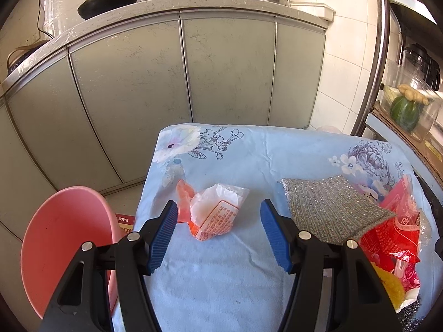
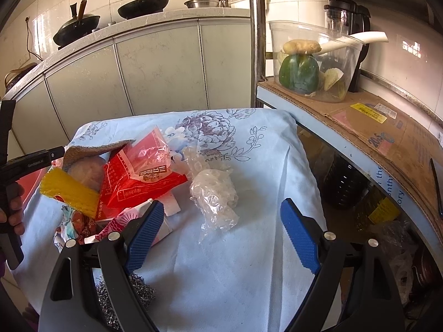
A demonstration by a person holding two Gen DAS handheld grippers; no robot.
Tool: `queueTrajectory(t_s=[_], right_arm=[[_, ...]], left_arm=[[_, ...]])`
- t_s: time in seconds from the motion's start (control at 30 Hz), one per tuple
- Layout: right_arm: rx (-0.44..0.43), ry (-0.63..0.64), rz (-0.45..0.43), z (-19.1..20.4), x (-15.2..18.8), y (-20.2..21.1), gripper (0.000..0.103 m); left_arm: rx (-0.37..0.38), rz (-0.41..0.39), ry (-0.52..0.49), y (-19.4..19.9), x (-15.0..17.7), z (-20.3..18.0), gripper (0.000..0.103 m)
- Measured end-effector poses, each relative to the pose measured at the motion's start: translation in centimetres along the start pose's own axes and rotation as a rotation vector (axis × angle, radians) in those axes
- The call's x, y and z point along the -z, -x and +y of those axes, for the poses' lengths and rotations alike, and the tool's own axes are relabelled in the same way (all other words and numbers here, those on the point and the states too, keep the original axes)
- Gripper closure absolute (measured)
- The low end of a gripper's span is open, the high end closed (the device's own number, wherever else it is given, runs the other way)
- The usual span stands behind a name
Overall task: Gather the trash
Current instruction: 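Grasp the white-and-red printed bag with the left gripper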
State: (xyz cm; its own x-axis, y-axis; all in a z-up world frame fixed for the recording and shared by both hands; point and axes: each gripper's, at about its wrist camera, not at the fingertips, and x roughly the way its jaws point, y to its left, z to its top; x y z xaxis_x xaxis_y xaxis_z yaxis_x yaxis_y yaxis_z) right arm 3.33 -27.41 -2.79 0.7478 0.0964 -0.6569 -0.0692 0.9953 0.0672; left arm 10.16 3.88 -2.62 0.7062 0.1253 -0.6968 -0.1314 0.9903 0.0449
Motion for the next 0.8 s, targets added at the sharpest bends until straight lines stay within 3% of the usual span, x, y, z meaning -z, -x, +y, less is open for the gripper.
queueTrajectory(t_s=[0.3, 0.37, 0.4, 0.73, 0.8], right_arm=[[-0.001, -0.02, 0.016, -1.0, -0.2, -0.1, 0.016], [-0.003, -0.024, 0.021, -1.2, -0.2, -0.2, 0.016], [-0.004, -0.025, 0.023, -1.2, -0.2, -0.3, 0.016], [-0.015, -0.011, 0.048, -1.7, -0.2, -0.8, 0.016], [-0.026, -0.018, 0.059, -1.7, -0.4, -1.3, 0.021]], left_arm=[[0.014, 0.05, 0.007, -2.8, 0.5, 0.8, 0.043], [0.011, 0.037, 0.004, -3.0, 0.6, 1.0, 0.062], [0.018, 0.034, 0.0, -3.0, 0.7, 1.0, 0.062], [0.131, -0.019, 0.029, 0.1, 1.0, 1.6, 0.068], [0.149, -0.023, 0.033, 0.8, 1.2, 1.7, 0.068]])
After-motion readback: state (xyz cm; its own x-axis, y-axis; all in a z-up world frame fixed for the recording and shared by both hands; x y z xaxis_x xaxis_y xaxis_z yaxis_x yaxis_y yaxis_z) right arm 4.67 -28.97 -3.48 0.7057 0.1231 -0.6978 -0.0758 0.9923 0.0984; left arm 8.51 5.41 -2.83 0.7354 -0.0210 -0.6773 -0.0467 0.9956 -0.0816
